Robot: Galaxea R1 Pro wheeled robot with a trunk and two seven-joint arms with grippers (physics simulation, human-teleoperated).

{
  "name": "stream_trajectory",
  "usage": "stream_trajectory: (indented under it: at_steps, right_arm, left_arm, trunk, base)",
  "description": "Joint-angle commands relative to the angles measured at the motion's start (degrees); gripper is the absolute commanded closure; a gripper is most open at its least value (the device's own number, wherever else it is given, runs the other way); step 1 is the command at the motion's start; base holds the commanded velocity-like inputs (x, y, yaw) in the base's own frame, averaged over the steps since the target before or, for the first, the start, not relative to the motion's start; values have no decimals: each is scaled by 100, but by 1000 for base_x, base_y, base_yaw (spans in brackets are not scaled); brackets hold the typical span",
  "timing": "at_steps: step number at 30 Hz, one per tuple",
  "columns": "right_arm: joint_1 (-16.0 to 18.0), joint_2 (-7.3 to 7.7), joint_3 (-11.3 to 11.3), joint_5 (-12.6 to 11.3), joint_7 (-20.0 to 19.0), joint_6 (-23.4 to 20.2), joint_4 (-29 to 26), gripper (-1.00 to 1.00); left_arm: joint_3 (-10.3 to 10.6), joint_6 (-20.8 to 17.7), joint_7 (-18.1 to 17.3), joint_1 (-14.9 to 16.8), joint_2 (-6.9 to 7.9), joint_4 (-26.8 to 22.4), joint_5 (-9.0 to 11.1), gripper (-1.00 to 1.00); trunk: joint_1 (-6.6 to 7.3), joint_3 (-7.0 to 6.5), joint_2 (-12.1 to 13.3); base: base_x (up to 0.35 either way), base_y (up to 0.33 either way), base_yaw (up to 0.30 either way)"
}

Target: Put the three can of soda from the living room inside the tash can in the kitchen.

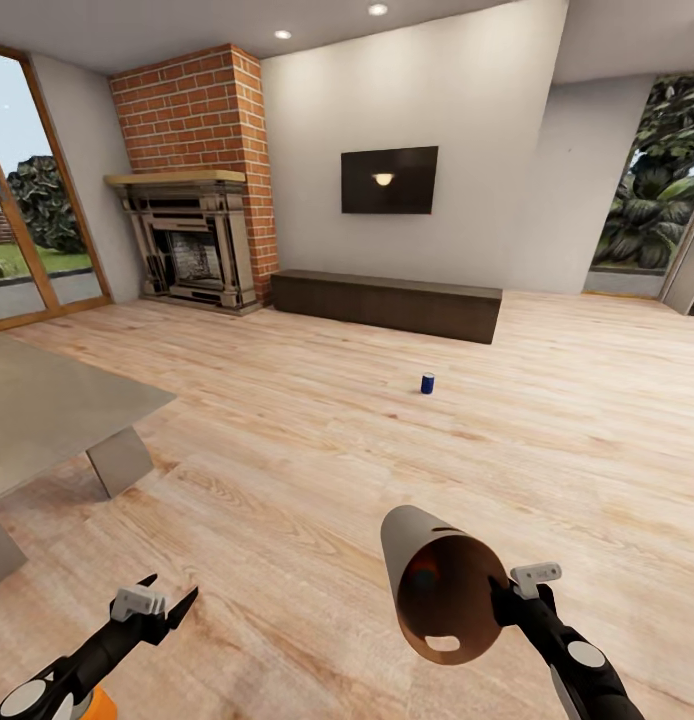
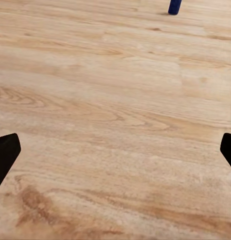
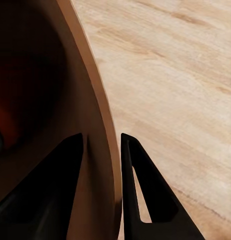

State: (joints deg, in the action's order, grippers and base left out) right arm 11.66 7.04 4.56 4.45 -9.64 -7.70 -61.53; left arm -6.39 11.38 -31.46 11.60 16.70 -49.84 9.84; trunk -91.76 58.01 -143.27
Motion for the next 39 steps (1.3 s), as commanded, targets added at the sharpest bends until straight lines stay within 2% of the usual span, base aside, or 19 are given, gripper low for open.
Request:
stream_trajectory:
  at_steps: [1,8,34,39]
  right_arm:
    - [2,-1,1,-22,2,-1,-9,100]
    - [2,-1,1,-23,3,-2,-9,100]
    - [2,-1,1,-19,6,-3,3,100]
    - [2,-1,-7,-21,16,-3,9,100]
  left_arm:
    - [0,3,0,0,0,6,0,-100]
    - [-6,-1,0,0,5,38,-6,-100]
    - [-24,-4,0,0,8,51,-17,-100]
    - [-38,-49,30,0,2,53,-29,-100]
  trunk:
    - [1,-1,0]
    - [1,-1,0]
    - [1,-1,0]
    - [1,-1,0]
  base:
    - [0,0,0]
    - [-51,55,0]
    - [-210,218,0]
    - [-86,79,0]
